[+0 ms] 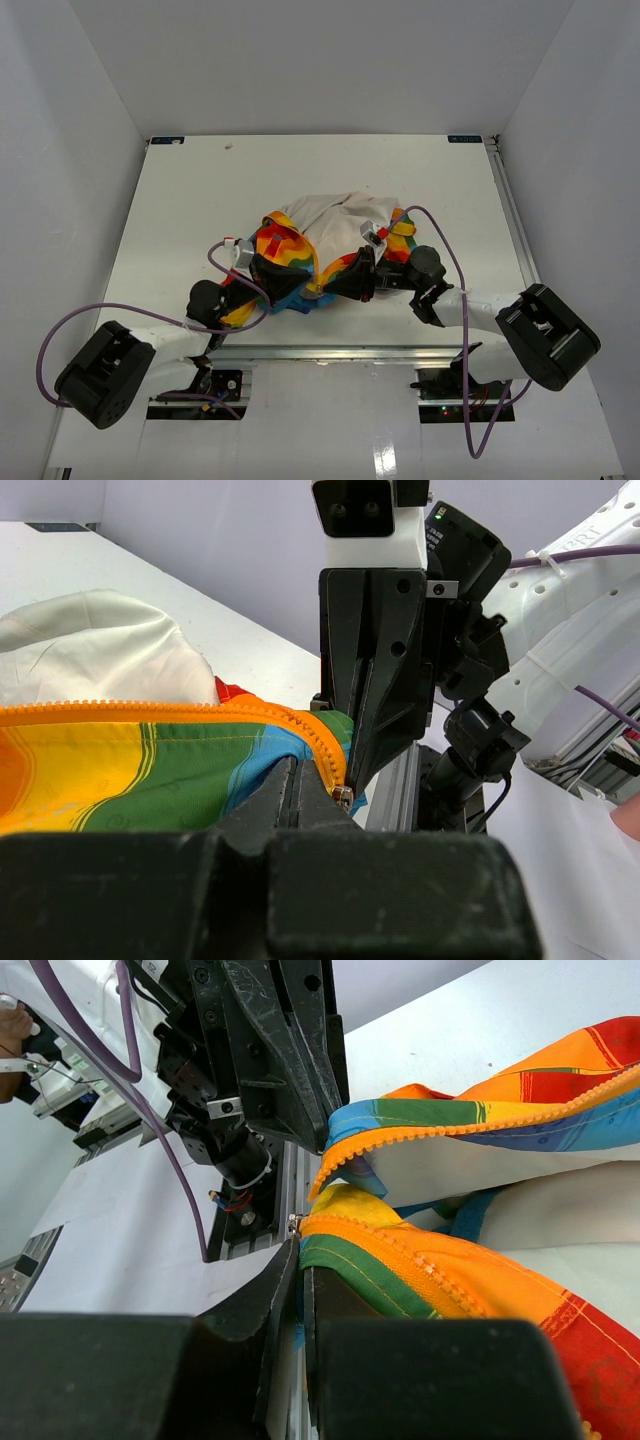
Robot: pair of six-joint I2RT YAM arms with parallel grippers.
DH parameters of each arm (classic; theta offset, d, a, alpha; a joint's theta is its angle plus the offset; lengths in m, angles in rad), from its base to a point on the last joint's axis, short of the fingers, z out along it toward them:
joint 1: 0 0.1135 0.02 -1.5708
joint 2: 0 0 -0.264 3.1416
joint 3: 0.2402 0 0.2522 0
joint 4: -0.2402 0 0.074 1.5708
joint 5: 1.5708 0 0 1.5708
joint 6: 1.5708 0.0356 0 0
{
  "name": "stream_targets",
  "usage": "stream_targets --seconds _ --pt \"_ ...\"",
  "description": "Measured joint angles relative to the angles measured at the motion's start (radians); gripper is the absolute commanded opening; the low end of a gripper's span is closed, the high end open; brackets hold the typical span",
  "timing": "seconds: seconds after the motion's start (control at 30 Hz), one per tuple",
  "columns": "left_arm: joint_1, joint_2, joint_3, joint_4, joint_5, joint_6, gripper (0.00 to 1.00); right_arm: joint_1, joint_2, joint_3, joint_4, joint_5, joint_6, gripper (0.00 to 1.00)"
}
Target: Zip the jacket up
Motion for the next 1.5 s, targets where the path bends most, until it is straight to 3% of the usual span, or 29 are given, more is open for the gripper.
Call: stream_targets --seconds 1.5 --pt "-0.002 -0.01 -0.014 0.002 -0.008 -0.01 0.0 0.0 0.069 0.0 0.098 -0.008 0.059 0.08"
